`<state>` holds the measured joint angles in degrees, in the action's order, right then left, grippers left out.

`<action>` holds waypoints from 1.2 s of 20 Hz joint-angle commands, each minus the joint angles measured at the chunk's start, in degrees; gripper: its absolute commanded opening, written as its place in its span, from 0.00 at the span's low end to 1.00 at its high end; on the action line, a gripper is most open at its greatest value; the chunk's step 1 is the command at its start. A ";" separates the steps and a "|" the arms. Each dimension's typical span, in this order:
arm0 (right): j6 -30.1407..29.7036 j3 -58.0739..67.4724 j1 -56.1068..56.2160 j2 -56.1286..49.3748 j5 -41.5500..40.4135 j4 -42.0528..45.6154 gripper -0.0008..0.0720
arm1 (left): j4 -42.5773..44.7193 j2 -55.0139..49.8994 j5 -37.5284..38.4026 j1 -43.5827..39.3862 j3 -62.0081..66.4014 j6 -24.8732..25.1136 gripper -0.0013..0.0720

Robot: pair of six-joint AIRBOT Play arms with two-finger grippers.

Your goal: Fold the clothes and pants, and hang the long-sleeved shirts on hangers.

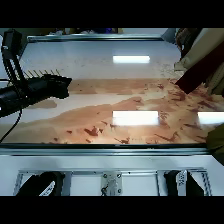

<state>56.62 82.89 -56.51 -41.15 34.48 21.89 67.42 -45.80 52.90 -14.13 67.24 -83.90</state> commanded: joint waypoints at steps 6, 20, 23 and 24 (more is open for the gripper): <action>-11.30 -0.11 47.04 -13.16 33.38 1.68 0.90 | -0.02 -0.04 3.23 0.00 -0.07 0.09 0.04; -6.91 -2.43 86.66 -30.03 35.50 25.51 0.04 | -0.02 -0.04 3.26 0.00 -0.07 0.09 0.04; -6.91 -2.43 86.64 -30.08 35.43 25.49 0.04 | 0.00 -0.04 3.26 0.00 -0.07 0.09 0.04; -6.93 -2.43 86.66 -30.10 35.43 25.49 0.04 | -0.02 -0.04 3.26 0.00 -0.07 0.07 0.04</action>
<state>49.67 80.49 29.65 -70.85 69.60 47.00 67.40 -45.82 56.18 -14.11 67.20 -83.90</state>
